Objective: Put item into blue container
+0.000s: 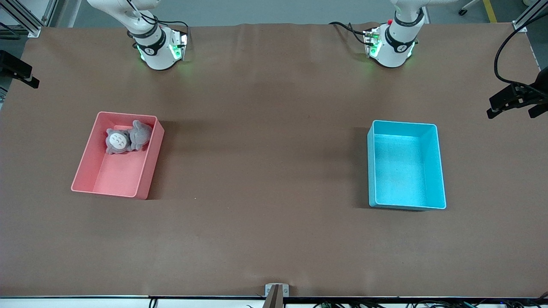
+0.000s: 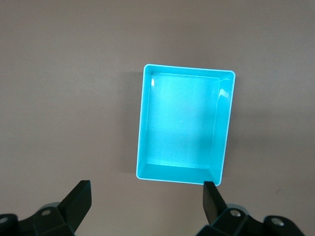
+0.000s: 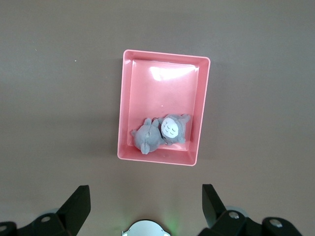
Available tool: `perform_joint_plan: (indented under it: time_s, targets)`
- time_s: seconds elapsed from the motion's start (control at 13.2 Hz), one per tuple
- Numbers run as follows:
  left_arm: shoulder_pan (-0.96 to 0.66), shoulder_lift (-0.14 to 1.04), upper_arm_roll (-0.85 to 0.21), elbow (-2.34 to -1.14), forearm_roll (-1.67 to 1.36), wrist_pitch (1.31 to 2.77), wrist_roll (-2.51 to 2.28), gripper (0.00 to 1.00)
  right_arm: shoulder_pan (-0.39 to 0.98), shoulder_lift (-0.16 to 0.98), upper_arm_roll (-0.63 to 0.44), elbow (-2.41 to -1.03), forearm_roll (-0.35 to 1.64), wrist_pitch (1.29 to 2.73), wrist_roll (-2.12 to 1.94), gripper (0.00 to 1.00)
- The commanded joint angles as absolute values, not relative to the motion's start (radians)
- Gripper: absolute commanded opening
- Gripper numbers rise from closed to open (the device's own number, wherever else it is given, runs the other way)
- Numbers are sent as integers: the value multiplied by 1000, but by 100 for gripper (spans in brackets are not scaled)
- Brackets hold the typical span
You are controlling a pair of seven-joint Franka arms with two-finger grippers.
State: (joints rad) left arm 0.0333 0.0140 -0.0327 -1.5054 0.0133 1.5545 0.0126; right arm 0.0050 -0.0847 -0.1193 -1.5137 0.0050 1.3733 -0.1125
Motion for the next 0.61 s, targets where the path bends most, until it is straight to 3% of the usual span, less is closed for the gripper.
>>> perform_joint_plan:
  time_s: [0.0, 0.53]
  targets:
    - [38, 5, -35, -1500, -3, 1564, 6, 100, -6, -97, -107, -1522, 3, 1371, -121, 100]
    - [37, 5, -34, -1500, 2, 1565, 17, 100, -9, -95, -110, -1523, 3, 1367, -121, 100]
